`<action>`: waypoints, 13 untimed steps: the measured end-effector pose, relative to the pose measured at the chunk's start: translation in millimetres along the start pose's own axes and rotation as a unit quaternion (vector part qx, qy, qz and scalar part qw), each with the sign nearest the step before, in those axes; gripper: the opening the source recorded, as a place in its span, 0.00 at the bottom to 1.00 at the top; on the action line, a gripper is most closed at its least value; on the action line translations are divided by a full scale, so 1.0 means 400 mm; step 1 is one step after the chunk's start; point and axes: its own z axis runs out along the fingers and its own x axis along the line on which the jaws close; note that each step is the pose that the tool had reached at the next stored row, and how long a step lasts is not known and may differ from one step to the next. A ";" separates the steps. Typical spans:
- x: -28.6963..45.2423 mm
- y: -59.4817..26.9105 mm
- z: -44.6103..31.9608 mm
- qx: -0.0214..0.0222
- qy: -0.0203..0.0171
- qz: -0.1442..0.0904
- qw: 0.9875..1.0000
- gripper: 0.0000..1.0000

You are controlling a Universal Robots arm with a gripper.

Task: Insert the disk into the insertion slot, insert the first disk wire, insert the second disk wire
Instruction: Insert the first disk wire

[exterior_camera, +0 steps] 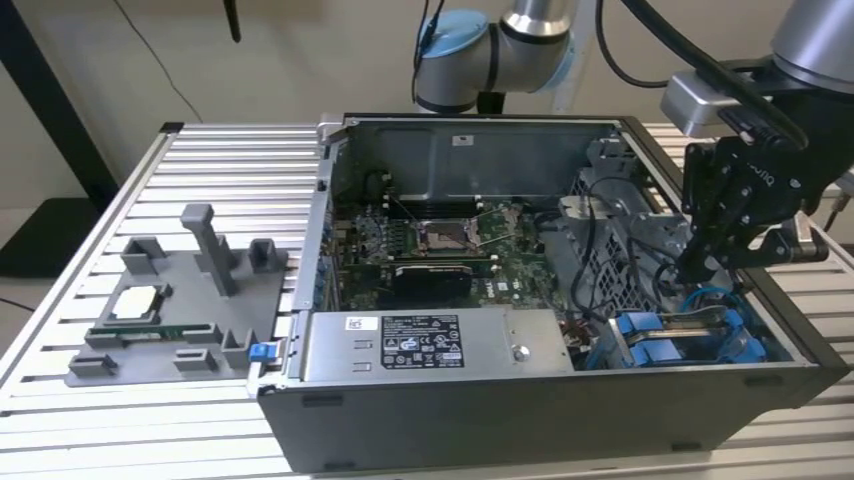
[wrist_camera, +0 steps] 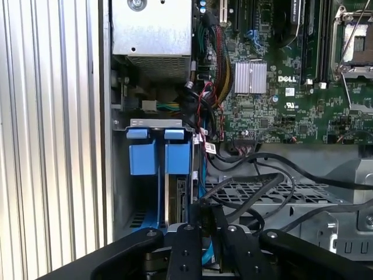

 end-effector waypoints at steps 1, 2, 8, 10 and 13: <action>0.000 -0.001 0.001 0.000 0.000 0.000 1.000 0.00; 0.000 -0.002 0.003 0.000 0.000 0.000 1.000 0.00; 0.001 -0.006 0.008 -0.001 0.000 0.000 1.000 0.00; 0.001 -0.009 0.010 -0.001 0.000 0.000 1.000 0.00; 0.003 -0.013 0.015 -0.001 0.000 0.000 1.000 0.00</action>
